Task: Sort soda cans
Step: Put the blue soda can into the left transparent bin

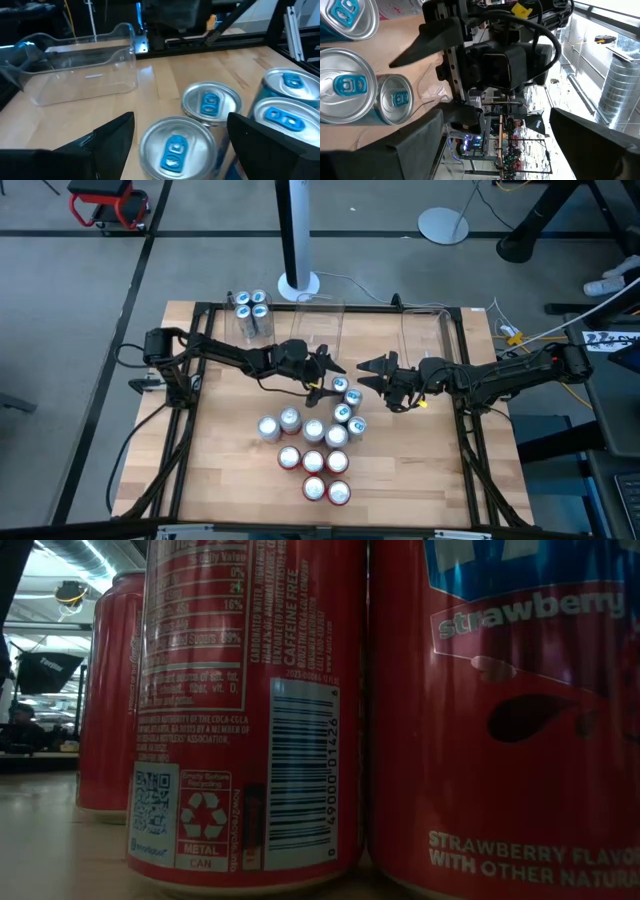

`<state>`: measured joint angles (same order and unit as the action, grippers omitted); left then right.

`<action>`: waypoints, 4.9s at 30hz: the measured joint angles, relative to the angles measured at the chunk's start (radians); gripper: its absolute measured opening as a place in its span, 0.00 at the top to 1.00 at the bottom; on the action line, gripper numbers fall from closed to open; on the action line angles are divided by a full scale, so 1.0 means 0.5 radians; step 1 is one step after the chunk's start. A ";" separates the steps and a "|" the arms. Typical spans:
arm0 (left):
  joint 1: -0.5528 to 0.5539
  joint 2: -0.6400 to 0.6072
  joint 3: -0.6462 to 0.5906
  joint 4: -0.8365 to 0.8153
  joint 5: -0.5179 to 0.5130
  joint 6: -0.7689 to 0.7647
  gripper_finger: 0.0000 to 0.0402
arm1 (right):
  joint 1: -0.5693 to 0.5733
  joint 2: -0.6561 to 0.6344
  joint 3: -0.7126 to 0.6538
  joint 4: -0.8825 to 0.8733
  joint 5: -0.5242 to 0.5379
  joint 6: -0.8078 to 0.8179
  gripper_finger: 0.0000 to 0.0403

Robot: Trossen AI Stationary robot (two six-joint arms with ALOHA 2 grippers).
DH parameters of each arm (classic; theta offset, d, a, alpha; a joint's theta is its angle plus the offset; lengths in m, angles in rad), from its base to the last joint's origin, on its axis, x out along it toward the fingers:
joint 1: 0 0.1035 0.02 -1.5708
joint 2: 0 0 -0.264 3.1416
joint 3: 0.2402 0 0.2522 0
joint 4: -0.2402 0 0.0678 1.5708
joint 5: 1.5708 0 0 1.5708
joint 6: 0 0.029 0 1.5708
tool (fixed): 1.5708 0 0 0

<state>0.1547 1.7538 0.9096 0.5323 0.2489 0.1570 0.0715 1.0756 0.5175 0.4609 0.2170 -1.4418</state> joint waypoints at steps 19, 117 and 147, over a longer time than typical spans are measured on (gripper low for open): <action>-0.024 0.001 0.002 0.061 -0.007 -0.139 0.06 | 0.000 0.000 0.000 -0.001 0.000 0.000 0.09; -0.056 0.035 -0.002 -0.027 -0.257 -0.213 0.42 | 0.000 0.000 0.000 -0.020 0.000 0.001 0.09; -0.098 -1.107 0.001 -1.172 -1.372 -0.156 0.42 | 0.000 0.000 -0.001 -0.029 0.000 0.001 0.09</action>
<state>0.1059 1.2001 0.9100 -0.0538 -0.4373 0.0790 0.0715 1.0754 0.5171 0.4462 0.2169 -1.4414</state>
